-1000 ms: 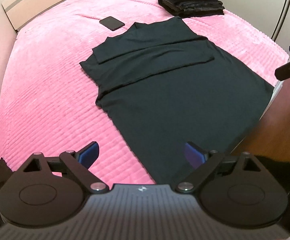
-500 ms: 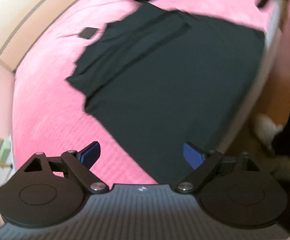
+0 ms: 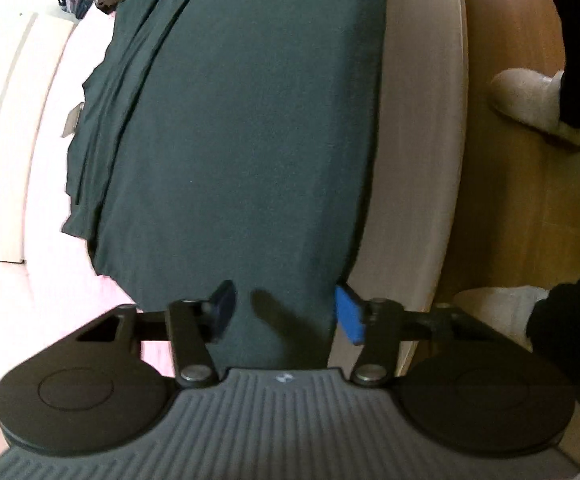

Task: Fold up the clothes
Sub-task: 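Grasp the dark green shirt hem with the left gripper at the bed edge, then lift the hem with the left gripper while the right gripper grasps the other hem corner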

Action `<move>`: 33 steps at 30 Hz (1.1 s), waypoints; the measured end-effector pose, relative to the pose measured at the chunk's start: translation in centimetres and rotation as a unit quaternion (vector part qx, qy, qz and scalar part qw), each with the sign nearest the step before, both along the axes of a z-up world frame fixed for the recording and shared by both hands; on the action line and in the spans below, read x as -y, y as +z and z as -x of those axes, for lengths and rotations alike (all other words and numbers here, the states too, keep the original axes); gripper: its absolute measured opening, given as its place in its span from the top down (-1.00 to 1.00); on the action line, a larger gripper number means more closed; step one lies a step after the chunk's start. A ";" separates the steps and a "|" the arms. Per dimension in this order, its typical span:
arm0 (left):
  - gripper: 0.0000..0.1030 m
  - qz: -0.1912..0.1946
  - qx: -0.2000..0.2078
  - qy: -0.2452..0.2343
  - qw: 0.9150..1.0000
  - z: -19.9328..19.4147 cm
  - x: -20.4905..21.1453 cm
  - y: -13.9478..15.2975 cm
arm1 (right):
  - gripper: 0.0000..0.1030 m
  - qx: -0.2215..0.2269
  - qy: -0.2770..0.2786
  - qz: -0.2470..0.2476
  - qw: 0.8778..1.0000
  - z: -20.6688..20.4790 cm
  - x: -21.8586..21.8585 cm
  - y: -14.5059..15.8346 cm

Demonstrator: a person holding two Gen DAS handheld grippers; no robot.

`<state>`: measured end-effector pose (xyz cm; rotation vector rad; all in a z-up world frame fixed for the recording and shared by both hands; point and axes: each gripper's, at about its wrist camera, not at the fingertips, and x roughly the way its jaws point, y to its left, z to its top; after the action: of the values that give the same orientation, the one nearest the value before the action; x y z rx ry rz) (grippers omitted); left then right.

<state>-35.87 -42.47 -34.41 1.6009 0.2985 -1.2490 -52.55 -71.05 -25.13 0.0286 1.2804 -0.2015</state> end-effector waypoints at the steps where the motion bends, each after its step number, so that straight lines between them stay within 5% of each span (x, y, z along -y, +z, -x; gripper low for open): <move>1: 0.05 -0.003 -0.006 -0.008 1.000 -0.2 -0.2 0.1 | -0.99 0.000 0.001 0.000 1.000 -0.2 -0.2 -0.1; 2: 0.18 -0.008 -0.014 -0.014 1.000 -0.4 -0.5 0.2 | -0.99 0.000 0.002 0.001 1.000 -0.3 -0.3 -0.4; 4: 0.83 -0.029 -0.039 -0.011 0.999 -0.6 -1.1 0.7 | -0.99 0.000 0.004 0.001 1.000 -0.8 -0.7 -0.6; 5: 0.90 -0.023 -0.047 -0.003 0.999 -0.8 -1.5 1.3 | -0.99 0.005 0.006 0.000 1.000 -1.0 -0.9 -0.6; 12: 0.99 0.053 -0.111 0.064 0.990 -4.5 -2.6 5.2 | -0.99 0.074 0.091 0.023 0.993 -2.0 -3.5 -2.9; 21: 0.99 0.139 -0.208 0.147 0.957 -8.6 -1.9 5.3 | -0.99 0.191 0.200 0.041 0.960 -1.3 -7.4 -6.9; 26: 0.97 0.151 -0.185 0.081 0.968 -6.7 -4.1 4.7 | -0.99 0.226 0.234 0.068 0.943 -1.0 -9.5 -9.1; 30: 0.92 0.151 -0.123 0.023 0.981 -4.1 -6.7 3.3 | -0.99 0.257 0.241 0.100 0.931 0.0 -10.2 -10.4; 33: 0.76 0.175 -0.073 0.013 0.982 -2.7 -8.4 2.3 | -0.99 0.276 0.231 0.125 0.925 1.1 -10.6 -10.8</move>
<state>-33.21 -34.07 -32.16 1.2043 0.1789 -1.3203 -53.70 -60.42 -35.90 -0.4086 0.6620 0.0546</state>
